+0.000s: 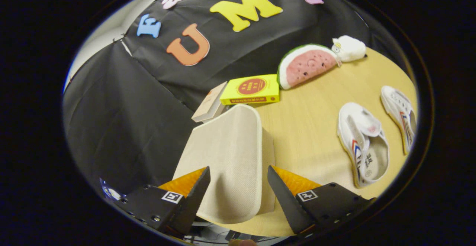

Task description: Open the storage box then place both shoes into the box .Put the left shoe in first, then the right shoe, with the right side of both shoes facing outward in a uniform manner.

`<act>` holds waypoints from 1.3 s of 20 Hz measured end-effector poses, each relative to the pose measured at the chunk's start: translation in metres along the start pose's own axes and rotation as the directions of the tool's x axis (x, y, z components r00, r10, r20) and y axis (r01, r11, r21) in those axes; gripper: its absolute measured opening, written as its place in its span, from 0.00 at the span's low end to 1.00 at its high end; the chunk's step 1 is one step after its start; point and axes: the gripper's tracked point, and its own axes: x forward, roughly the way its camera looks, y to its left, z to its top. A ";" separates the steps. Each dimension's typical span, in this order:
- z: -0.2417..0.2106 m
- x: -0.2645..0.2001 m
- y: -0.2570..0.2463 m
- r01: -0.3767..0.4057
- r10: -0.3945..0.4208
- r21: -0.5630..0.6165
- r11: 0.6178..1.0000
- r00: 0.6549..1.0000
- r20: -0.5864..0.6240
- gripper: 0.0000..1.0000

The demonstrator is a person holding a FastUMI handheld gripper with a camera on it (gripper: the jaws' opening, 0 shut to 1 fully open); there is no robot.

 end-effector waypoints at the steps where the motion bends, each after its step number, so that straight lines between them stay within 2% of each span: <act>1: -0.001 0.007 -0.001 -0.008 0.009 0.054 0.999 1.000 -0.017 0.95; 5: -0.009 0.013 0.006 -0.072 0.102 0.286 0.956 0.991 -0.091 0.95; 8: -0.004 0.010 0.008 -0.074 0.112 0.331 0.941 0.989 -0.097 0.93; 9: 0.000 0.008 0.006 -0.068 0.106 0.336 0.939 0.990 -0.098 0.80; 10: 0.004 0.003 0.008 -0.072 0.110 0.346 0.936 0.990 -0.093 0.79; 11: 0.007 -0.001 0.005 -0.062 0.102 0.350 0.935 0.990 -0.097 0.72; 12: 0.010 -0.004 0.001 -0.048 0.085 0.350 0.936 0.992 -0.090 0.58; 14: 0.020 -0.019 0.008 -0.072 0.110 0.367 0.928 0.990 -0.084 0.29; 15: 0.021 -0.022 0.014 -0.078 0.118 0.351 0.933 0.989 -0.094 0.09; 16: 0.021 -0.021 0.020 -0.078 0.116 0.320 0.944 0.988 -0.100 0.03; 17: 0.022 -0.024 0.024 -0.075 0.108 0.282 0.956 0.989 -0.103 0.00; 21: 0.040 -0.044 0.063 -0.111 0.127 0.169 0.979 0.988 -0.086 0.00; 26: 0.059 -0.064 0.156 -0.199 0.199 0.012 0.980 0.976 -0.090 0.00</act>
